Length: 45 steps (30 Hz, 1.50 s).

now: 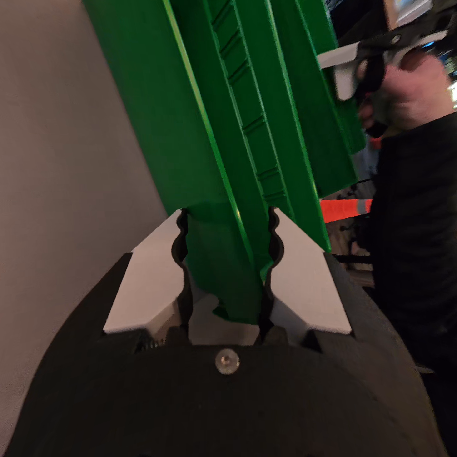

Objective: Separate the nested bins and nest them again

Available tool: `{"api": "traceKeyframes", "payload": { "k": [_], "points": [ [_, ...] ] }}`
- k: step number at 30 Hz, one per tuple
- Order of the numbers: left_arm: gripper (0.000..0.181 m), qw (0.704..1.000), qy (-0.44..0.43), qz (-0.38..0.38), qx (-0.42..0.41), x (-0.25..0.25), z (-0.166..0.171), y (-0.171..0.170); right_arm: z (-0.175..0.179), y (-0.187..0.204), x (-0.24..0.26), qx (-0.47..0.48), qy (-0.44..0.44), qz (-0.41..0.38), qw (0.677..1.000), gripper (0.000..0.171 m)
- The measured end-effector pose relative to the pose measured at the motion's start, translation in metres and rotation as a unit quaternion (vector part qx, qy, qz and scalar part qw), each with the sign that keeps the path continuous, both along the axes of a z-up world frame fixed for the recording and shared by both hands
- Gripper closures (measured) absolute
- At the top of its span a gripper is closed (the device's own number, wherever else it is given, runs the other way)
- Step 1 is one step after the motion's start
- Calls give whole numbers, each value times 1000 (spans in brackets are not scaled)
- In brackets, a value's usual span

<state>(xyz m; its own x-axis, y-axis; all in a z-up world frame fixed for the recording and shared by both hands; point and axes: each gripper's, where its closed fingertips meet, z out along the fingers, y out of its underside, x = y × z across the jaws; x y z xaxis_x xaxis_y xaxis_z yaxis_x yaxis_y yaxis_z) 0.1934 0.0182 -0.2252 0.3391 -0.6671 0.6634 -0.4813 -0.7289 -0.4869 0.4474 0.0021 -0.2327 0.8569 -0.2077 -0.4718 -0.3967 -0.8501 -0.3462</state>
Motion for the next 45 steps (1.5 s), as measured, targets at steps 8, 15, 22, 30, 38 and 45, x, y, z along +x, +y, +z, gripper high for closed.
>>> {"api": "traceKeyframes", "payload": {
  "k": [8,15,22,30,38,45],
  "points": [
    [106,998,-46,3,-39,34,7,-29,1,3,-3,12,24,-6,1000,150],
    [107,995,-74,11,-66,43,7,-44,1,0,16,26,10,-35,999,157],
    [107,996,-71,4,-45,41,10,-37,6,6,8,33,15,-29,999,150],
    [98,998,-60,-23,8,15,34,-30,37,10,6,82,31,-9,996,150],
    [100,983,1,2,184,-82,101,39,102,29,-14,202,-51,61,976,171],
    [80,927,178,128,303,-251,121,133,129,40,-61,223,-89,134,962,171]
  ]
}}
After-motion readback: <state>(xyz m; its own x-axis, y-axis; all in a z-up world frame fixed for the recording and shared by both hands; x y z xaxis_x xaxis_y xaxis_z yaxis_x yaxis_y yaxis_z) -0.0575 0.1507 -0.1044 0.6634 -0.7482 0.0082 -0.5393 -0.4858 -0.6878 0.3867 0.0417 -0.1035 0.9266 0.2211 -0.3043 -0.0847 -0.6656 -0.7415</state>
